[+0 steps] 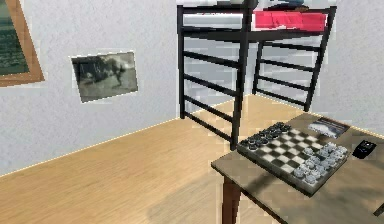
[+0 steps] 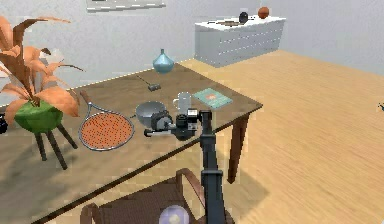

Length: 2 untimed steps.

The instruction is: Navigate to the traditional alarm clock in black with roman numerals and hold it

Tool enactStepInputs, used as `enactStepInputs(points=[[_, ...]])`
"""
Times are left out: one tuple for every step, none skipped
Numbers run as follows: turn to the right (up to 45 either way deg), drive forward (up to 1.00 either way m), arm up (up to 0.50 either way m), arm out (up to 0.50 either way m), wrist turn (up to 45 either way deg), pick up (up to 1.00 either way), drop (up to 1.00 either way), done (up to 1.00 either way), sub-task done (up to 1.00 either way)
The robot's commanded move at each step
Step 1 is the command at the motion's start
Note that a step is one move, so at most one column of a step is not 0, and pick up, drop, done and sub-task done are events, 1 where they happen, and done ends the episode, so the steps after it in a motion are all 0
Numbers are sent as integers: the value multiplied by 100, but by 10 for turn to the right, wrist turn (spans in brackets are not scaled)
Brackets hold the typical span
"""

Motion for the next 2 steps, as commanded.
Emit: enactStepInputs(points=[[0,0,10,0,0,0,0,0,0],[0,0,0,0,0,0,0,100,0]])
